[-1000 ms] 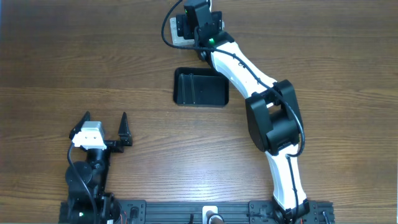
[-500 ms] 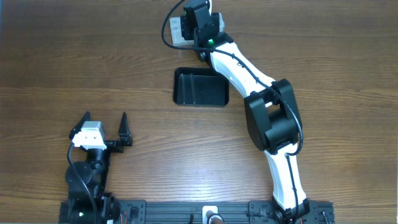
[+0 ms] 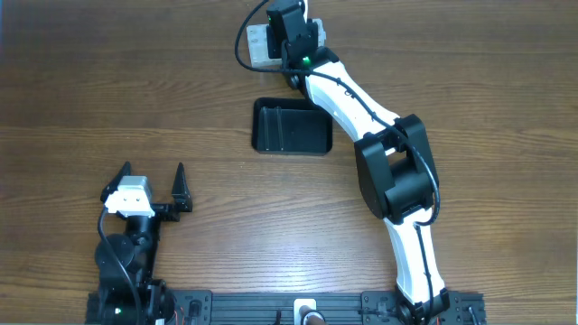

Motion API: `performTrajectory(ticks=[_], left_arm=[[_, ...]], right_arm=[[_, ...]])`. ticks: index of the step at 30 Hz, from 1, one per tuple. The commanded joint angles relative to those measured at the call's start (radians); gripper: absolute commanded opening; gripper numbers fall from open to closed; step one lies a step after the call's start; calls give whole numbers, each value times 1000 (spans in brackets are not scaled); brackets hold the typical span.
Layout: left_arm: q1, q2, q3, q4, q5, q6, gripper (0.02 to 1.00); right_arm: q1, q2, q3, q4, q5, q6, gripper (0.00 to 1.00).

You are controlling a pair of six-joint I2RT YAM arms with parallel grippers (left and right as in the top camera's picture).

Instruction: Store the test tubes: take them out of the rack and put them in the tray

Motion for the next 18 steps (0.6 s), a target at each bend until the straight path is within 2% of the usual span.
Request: performTrajectory(ticks=[1, 18], left_arm=[[6, -8, -5, -4, 13, 7, 1000], [6, -8, -5, -4, 13, 7, 1000]], right_arm=[[-8, 22, 27, -3, 27, -9, 404], [-27, 47, 27, 31, 27, -12, 334]])
